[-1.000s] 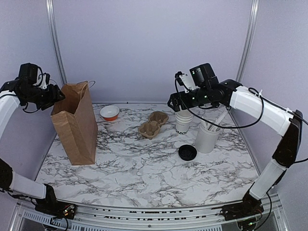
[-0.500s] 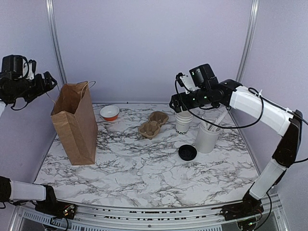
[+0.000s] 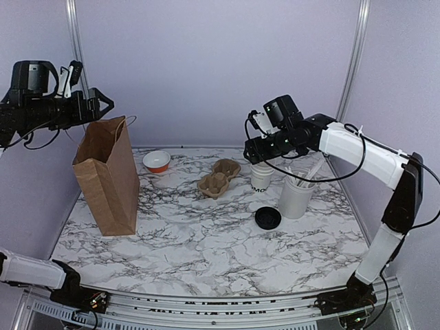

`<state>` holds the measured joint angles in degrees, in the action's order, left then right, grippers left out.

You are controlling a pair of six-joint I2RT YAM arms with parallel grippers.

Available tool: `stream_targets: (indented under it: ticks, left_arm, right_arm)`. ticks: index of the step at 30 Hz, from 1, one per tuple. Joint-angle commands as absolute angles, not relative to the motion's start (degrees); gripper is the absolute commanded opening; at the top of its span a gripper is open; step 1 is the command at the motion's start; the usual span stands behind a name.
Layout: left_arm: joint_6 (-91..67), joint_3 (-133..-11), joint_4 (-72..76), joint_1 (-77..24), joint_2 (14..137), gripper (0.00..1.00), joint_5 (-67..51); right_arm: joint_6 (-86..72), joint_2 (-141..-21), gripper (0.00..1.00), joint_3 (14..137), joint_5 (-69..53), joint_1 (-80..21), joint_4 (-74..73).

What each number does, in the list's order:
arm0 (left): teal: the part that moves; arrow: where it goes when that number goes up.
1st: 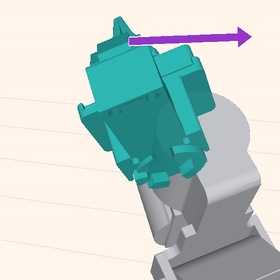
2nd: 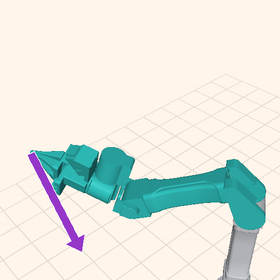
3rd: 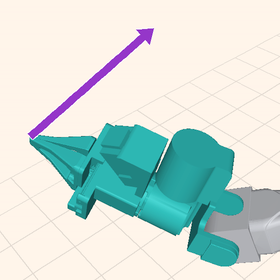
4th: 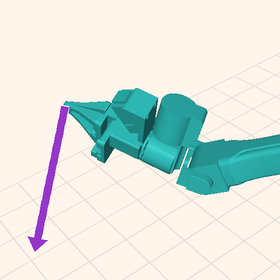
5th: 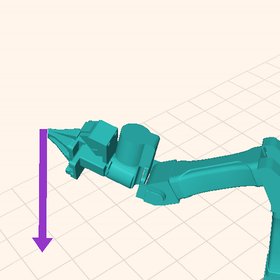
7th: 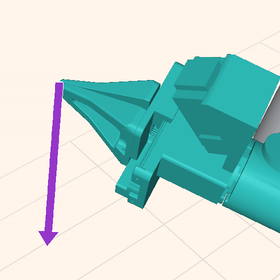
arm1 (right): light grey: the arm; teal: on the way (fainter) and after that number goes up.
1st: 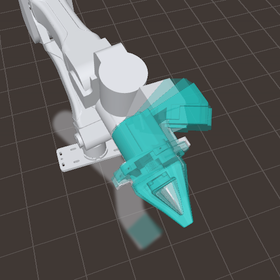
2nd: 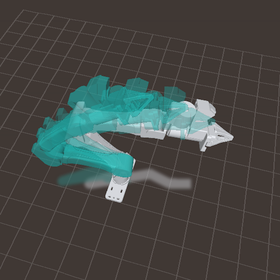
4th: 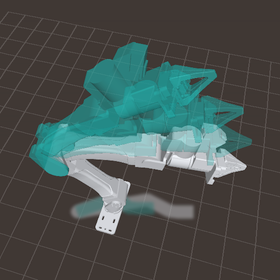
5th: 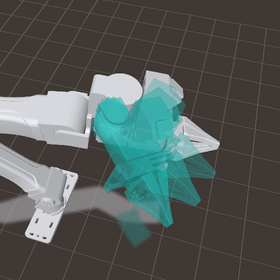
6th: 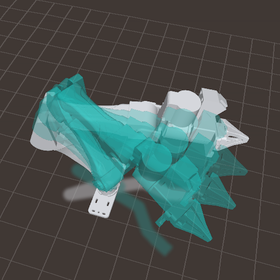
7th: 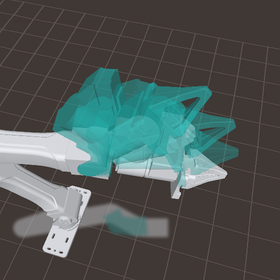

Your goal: Pack the takeout coffee

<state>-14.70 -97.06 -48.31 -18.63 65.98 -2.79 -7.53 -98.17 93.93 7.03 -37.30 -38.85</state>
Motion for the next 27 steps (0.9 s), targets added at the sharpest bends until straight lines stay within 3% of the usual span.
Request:
stream_targets:
  ticks: [1, 12, 27]
  left_arm:
    - [-13.82, -98.8, -48.05, -26.9, 68.9, 0.99, 1.93]
    - [-15.22, -97.45, -40.34, -48.45, 77.75, 0.99, 5.26]
    - [-27.53, -75.18, -21.08, -53.68, 81.55, 0.99, 2.26]
  right_arm:
    - [-8.15, -99.47, 0.74, 97.1, 8.46, -36.17, -40.74]
    - [-7.11, -103.43, 0.56, 97.84, 8.04, -34.12, -41.57]
    - [-4.53, -112.26, 0.35, 105.3, 13.31, -33.84, -44.46]
